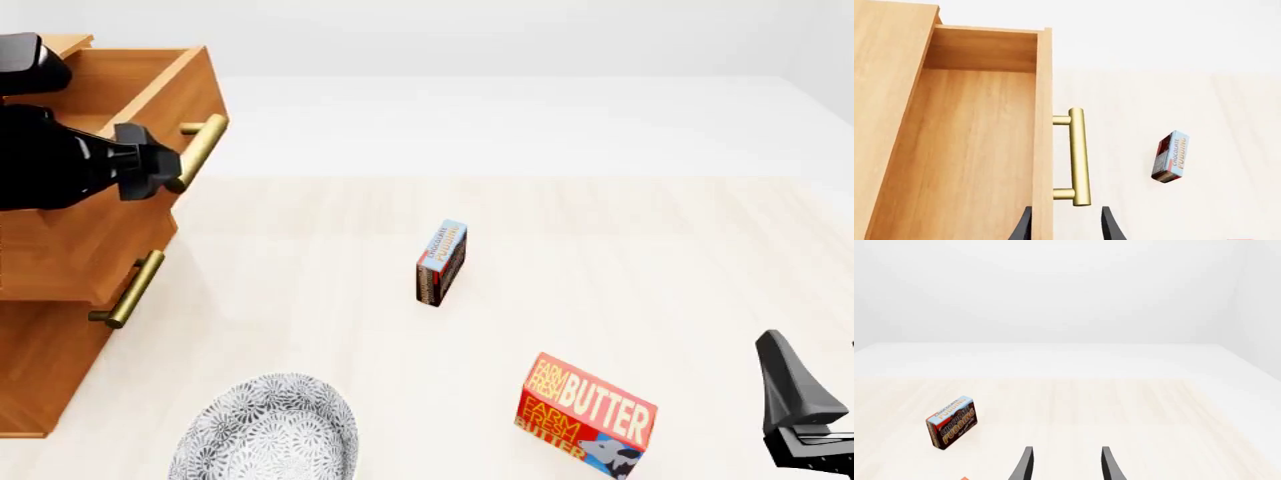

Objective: Put the chocolate pudding in the top drawer of the cabinet and close it.

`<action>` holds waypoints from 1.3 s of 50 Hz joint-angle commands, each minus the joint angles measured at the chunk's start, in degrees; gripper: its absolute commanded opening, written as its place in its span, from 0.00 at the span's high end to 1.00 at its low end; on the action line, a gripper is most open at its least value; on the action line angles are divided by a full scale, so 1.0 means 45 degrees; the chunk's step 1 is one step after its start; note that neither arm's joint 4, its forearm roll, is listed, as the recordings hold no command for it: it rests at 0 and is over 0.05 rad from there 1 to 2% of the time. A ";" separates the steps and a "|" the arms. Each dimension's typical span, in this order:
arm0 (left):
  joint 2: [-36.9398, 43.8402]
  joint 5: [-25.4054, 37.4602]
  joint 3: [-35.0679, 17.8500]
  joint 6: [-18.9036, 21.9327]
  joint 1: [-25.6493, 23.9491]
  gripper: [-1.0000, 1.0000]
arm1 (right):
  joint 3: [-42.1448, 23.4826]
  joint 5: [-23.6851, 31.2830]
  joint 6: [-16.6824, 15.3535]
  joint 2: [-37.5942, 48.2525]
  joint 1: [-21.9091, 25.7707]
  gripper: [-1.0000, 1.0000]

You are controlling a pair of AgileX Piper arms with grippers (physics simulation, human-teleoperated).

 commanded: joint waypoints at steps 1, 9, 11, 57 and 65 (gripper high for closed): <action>0.0344 -0.0121 0.0749 0.0813 -0.0548 0.00 | 0.0000 0.0001 -0.0002 -0.0001 0.0002 0.00; 0.0430 -0.0148 0.0694 0.0787 -0.0653 0.00 | 0.0000 0.0000 0.0001 0.0001 -0.0001 0.00; 0.0445 -0.0165 0.0701 0.0788 -0.0684 0.00 | 0.0000 0.0002 -0.0001 -0.0006 0.0001 0.00; 0.0809 -0.0300 0.0591 0.0574 -0.1470 0.00 | 0.0000 0.0000 0.0003 0.0002 -0.0002 0.00; 0.0870 -0.0335 0.0531 0.0500 -0.1730 0.00 | 0.0000 0.0001 -0.0002 -0.0002 -0.0001 0.00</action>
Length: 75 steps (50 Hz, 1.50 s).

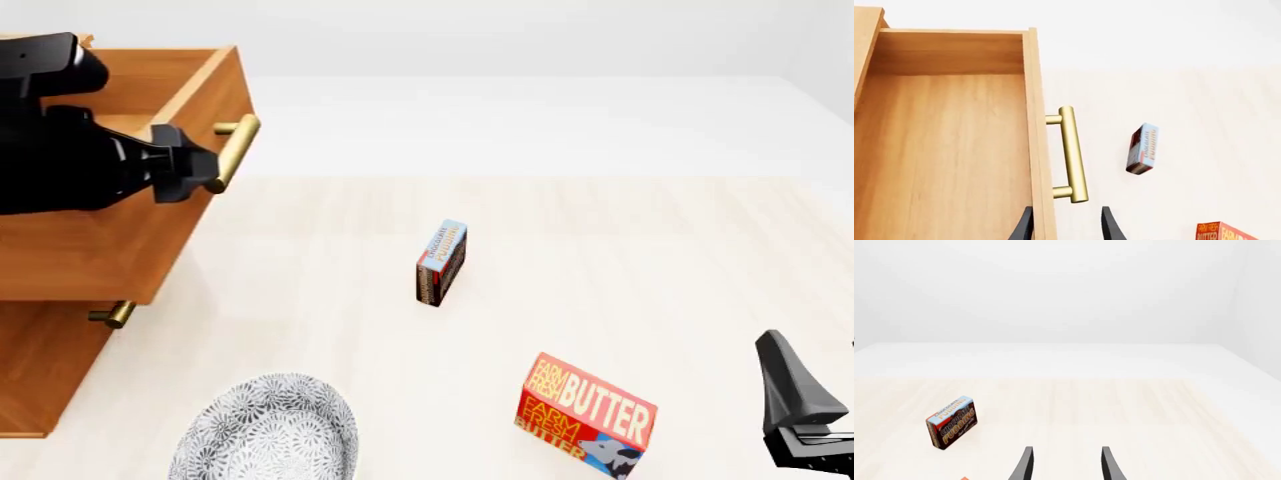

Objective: Put the chocolate pudding in the top drawer of the cabinet and close it.

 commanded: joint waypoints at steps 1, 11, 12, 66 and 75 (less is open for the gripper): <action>0.0747 -0.0084 0.0566 0.0586 -0.0474 0.00 | 0.0000 0.0001 0.0000 -0.0001 -0.0003 0.00; 0.0755 -0.0350 0.0609 0.0524 -0.0617 0.00 | 0.0000 0.0000 -0.0003 -0.0001 -0.0002 0.00; 0.0763 -0.0403 0.0603 0.0531 -0.0627 0.00 | 0.0000 -0.0001 0.0002 0.0004 -0.0003 0.00; 0.1216 -0.1206 0.0630 0.0208 -0.1329 0.00 | 0.0000 0.0001 0.0000 -0.0002 -0.0003 0.00; 0.1377 -0.1342 0.0626 0.0113 -0.1508 0.00 | 0.0000 0.0001 0.0002 -0.0003 0.0001 0.00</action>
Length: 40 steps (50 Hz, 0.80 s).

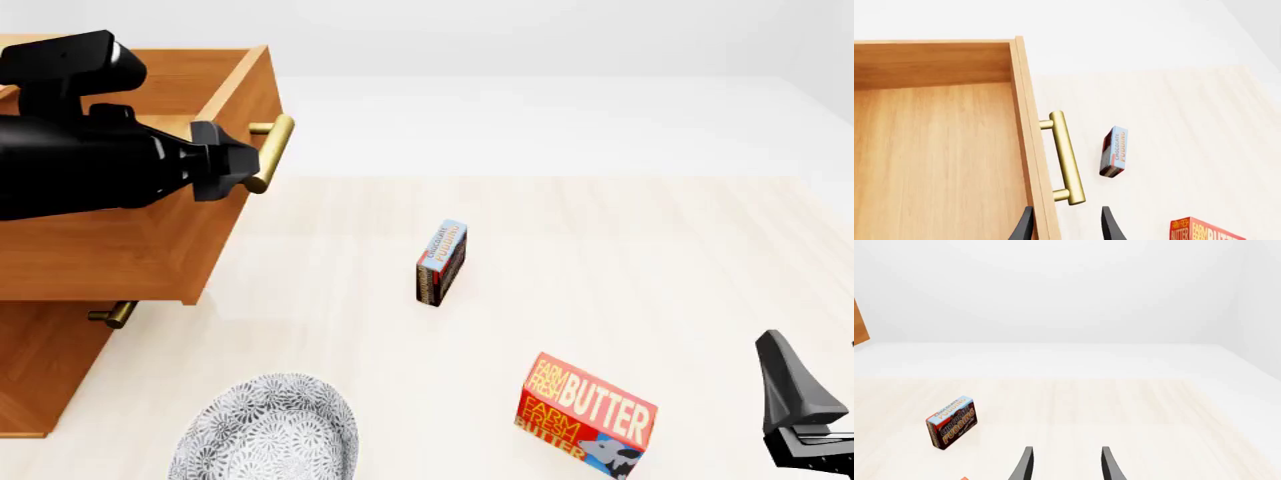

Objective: Put the chocolate pudding in the top drawer of the cabinet and close it.

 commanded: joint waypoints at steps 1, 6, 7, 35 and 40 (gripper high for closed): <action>0.1150 -0.0302 0.0489 0.0451 -0.0266 0.00 | 0.0000 0.0000 0.0001 0.0000 0.0001 0.00; 0.1258 -0.0304 0.0419 0.0449 -0.0371 0.00 | 0.0000 0.0000 0.0001 0.0000 -0.0001 0.00; 0.1255 -0.0300 0.0415 0.0450 -0.0368 0.00 | 0.0000 0.0001 0.0002 -0.0003 -0.0002 0.00; 0.1004 0.0162 -0.0549 0.1108 -0.0594 0.00 | 0.0000 0.0001 -0.0002 -0.0003 0.0000 0.00; 0.0803 0.0277 -0.1048 0.1544 -0.0597 0.00 | 0.0000 -0.0001 0.0004 0.0003 -0.0002 0.00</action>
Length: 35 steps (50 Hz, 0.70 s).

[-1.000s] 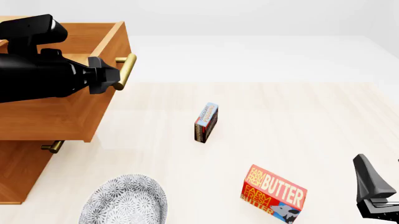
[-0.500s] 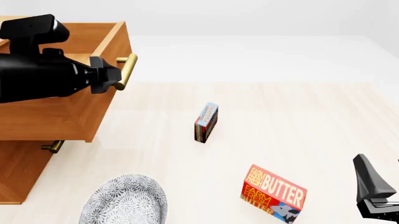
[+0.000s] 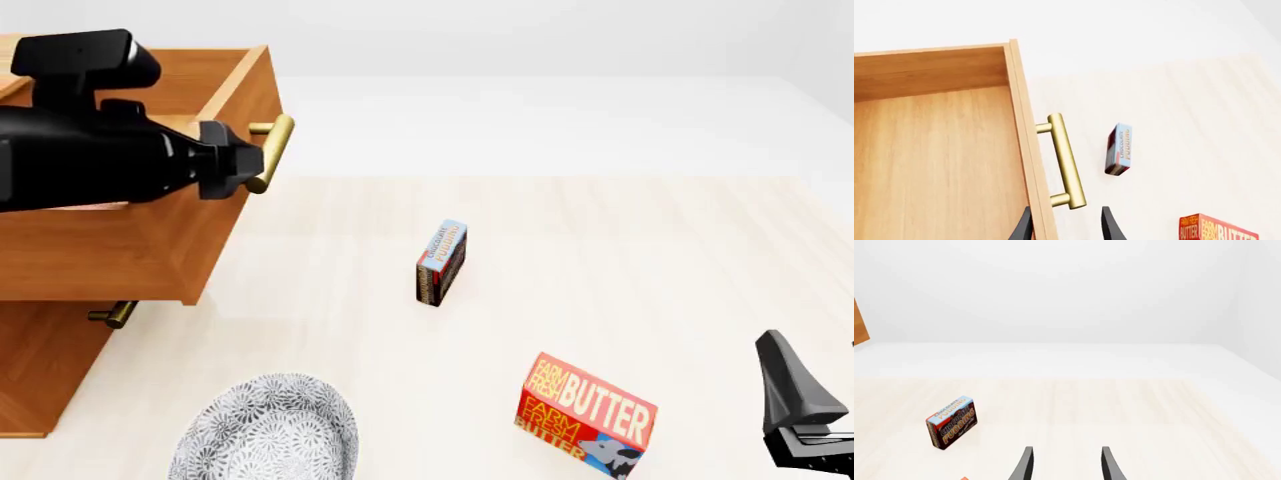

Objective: Put the chocolate pudding in the top drawer of the cabinet and close it.

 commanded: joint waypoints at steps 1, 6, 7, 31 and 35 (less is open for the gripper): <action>0.0412 0.0069 -0.0787 0.1161 -0.0521 0.00 | 0.0000 -0.0001 0.0003 0.0003 -0.0002 0.00; 0.0419 0.0106 -0.1239 0.1459 -0.0655 0.00 | 0.0000 0.0001 -0.0003 -0.0002 0.0003 0.00; 0.0401 0.0102 -0.1351 0.1532 -0.0729 0.00 | 0.0000 0.0000 -0.0002 0.0001 0.0000 0.00; -0.0924 -0.0087 -0.1978 0.2616 -0.1423 0.00 | 0.0000 -0.0002 0.0001 0.0004 0.0000 0.00; -0.0894 -0.0049 -0.2159 0.2744 -0.1653 0.00 | 0.0000 0.0002 0.0000 -0.0004 0.0000 0.00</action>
